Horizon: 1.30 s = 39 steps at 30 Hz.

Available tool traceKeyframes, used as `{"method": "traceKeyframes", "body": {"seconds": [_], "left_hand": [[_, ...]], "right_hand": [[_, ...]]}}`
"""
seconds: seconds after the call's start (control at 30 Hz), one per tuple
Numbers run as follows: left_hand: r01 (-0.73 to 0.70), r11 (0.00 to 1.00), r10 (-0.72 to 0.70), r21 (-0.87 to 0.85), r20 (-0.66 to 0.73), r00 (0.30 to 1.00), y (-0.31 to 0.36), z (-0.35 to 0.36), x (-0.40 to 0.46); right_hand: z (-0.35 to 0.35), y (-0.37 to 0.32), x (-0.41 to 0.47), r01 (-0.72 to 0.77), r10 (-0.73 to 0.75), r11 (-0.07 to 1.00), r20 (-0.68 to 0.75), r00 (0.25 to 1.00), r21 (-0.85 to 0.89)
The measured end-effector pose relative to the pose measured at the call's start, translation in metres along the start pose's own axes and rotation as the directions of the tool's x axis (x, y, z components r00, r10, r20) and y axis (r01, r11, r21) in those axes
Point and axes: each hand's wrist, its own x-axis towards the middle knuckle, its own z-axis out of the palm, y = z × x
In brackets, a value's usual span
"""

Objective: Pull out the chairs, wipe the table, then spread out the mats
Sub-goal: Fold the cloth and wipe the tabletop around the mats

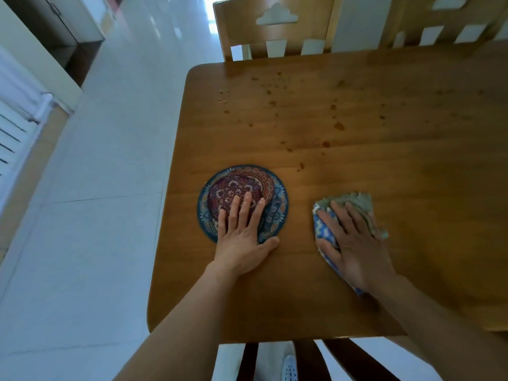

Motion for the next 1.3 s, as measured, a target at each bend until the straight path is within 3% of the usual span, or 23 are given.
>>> {"method": "traceKeyframes", "body": {"seconds": [0.13,0.27,0.43,0.53,0.6,0.67,0.73,0.77,0.83,0.87,0.93,0.97,1.0,1.03,1.07,1.13,1.17,1.23,1.3], "left_hand": [[-0.003,1.0,0.003,-0.021,-0.002,1.0,0.0,0.0,0.0],[-0.005,0.999,0.004,-0.052,-0.002,1.0,0.0,-0.002,-0.001],[-0.026,0.99,0.026,-0.14,-0.004,1.0,-0.002,-0.003,-0.002],[-0.044,0.975,0.048,-0.218,0.014,0.999,-0.004,-0.005,-0.001],[-0.074,0.938,0.09,-0.339,0.031,0.995,-0.005,-0.014,-0.003],[-0.088,0.831,0.122,-0.549,0.027,0.992,-0.015,-0.026,-0.007],[-0.103,0.654,0.109,-0.749,-0.041,0.993,-0.032,-0.034,-0.013],[-0.145,0.637,0.077,-0.757,-0.124,0.989,-0.039,-0.035,-0.018],[-0.213,0.697,-0.004,-0.685,-0.301,0.953,-0.065,-0.039,-0.03],[-0.219,0.712,-0.059,-0.667,-0.368,0.928,-0.079,-0.041,-0.037],[-0.215,0.71,-0.174,-0.67,-0.463,0.869,-0.105,-0.05,-0.055],[-0.205,0.711,-0.228,-0.672,-0.497,0.837,-0.116,-0.054,-0.062],[-0.182,0.708,-0.28,-0.682,-0.508,0.815,-0.127,-0.058,-0.069],[-0.164,0.672,-0.326,-0.722,-0.487,0.81,-0.138,-0.06,-0.072],[-0.144,0.582,-0.358,-0.8,-0.412,0.838,-0.146,-0.064,-0.074],[-0.043,0.258,-0.281,-0.965,-0.117,0.953,-0.153,-0.075,-0.073],[0.026,0.15,-0.189,-0.988,-0.003,0.982,-0.158,-0.081,-0.071],[0.076,0.111,-0.121,-0.991,0.063,0.991,-0.156,-0.092,-0.066],[0.061,0.139,-0.231,-0.988,0.027,0.973,-0.163,-0.098,-0.054]], "right_hand": [[-0.01,-0.012,0.054,-0.155,0.156,0.988,-0.047,0.987,0.027],[-0.014,-0.029,0.072,-0.2,0.201,0.979,-0.008,0.98,0.041],[0.01,-0.034,0.008,-0.055,0.05,0.998,-0.121,0.991,-0.035],[0.026,-0.058,-0.036,0.014,-0.013,1.0,-0.126,0.992,0.008],[0.035,-0.084,-0.053,0.139,-0.137,0.99,-0.111,0.984,0.009],[0.043,-0.112,-0.057,0.292,-0.295,0.955,-0.114,0.949,-0.047],[0.045,-0.142,-0.053,0.436,-0.44,0.898,-0.118,0.89,-0.063],[0.045,-0.154,-0.052,0.49,-0.491,0.871,-0.124,0.862,-0.045],[0.042,-0.191,-0.042,0.51,-0.502,0.86,-0.191,0.844,-0.009],[0.039,-0.21,-0.036,0.483,-0.458,0.875,-0.262,0.85,0.037],[0.028,-0.252,-0.02,0.345,-0.195,0.855,-0.377,0.905,0.386],[0.017,-0.272,-0.011,0.229,0.002,0.732,-0.339,0.941,0.641],[0.007,-0.29,0.0,0.106,0.185,0.518,-0.232,0.955,0.849],[-0.006,-0.307,0.01,0.002,0.318,0.279,-0.095,0.943,0.96],[-0.015,-0.32,0.019,-0.05,0.391,0.136,-0.007,0.92,0.989],[-0.031,-0.343,0.03,-0.067,0.425,-0.026,0.071,0.902,0.997],[-0.039,-0.353,0.032,-0.064,0.414,-0.11,0.104,0.904,0.992],[-0.047,-0.358,0.031,-0.078,0.357,-0.216,0.153,0.922,0.973],[-0.054,-0.357,0.03,-0.07,0.344,-0.241,0.153,0.926,0.968]]}}
